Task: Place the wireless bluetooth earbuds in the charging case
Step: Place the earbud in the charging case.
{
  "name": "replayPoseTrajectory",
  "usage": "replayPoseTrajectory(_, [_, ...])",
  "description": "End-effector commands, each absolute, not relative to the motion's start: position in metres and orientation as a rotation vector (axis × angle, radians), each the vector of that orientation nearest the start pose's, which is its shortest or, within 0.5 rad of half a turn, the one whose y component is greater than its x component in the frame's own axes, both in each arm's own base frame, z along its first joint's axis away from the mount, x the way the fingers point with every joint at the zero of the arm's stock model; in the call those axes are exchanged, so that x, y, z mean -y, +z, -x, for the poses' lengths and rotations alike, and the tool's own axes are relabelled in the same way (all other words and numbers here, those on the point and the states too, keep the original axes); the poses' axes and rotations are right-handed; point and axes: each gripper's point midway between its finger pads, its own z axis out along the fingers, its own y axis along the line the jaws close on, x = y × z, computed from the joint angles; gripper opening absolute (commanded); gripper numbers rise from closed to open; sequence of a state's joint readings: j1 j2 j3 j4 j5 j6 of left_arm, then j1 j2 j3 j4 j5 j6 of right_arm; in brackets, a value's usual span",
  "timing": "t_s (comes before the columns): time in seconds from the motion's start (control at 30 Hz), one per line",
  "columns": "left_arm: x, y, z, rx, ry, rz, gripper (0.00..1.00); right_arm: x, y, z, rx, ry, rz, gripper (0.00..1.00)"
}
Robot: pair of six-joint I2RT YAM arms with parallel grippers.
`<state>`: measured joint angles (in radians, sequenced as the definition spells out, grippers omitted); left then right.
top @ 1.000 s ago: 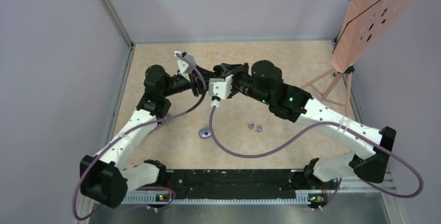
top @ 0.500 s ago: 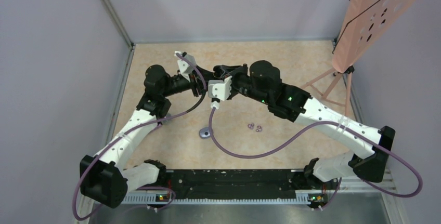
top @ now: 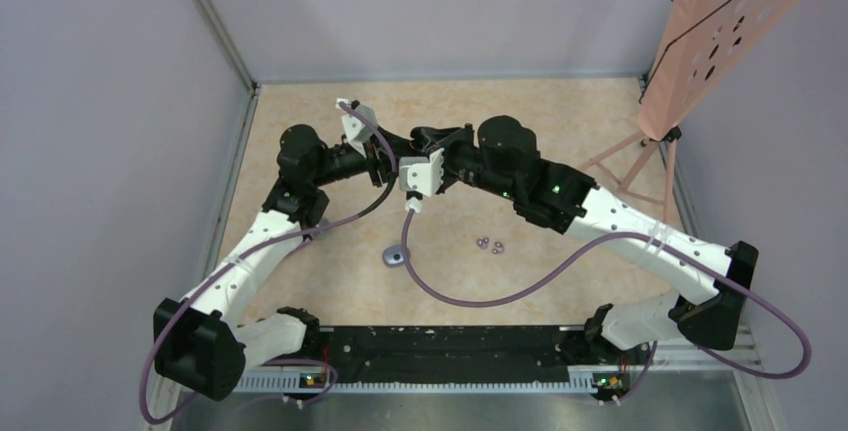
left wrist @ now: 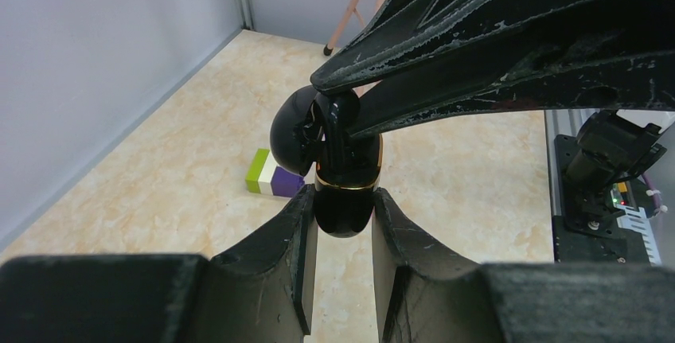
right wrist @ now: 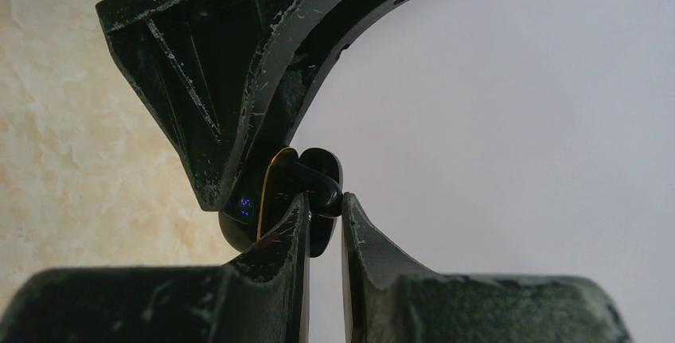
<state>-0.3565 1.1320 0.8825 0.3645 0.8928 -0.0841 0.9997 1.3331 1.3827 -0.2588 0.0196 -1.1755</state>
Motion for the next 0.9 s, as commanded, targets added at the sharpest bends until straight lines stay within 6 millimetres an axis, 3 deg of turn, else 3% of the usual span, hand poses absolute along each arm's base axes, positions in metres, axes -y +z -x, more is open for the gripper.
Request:
replayPoseTrajectory(0.0, [0.250,0.366,-0.270,-1.162,-0.956,-0.933,0.00,-0.356,0.380,-0.264,-0.807,-0.098,1.601,0.00])
replayPoseTrajectory(0.2, [0.251,0.365,-0.268,-1.155,-0.964,-0.947,0.00,-0.356,0.374,-0.263,-0.809,-0.093,1.627,0.01])
replayPoseTrajectory(0.37, [0.251,0.363,-0.266,-1.149,-0.962,-0.963,0.00,-0.358,0.371,-0.261,-0.810,-0.079,1.651,0.10])
replayPoseTrajectory(0.57, [0.251,0.358,-0.266,-1.150,-0.953,-0.978,0.00,-0.356,0.366,-0.259,-0.836,-0.045,1.689,0.14])
replayPoseTrajectory(0.87, [0.250,0.353,-0.263,-1.150,-0.944,-1.006,0.00,-0.357,0.362,-0.250,-0.841,0.034,1.736,0.30])
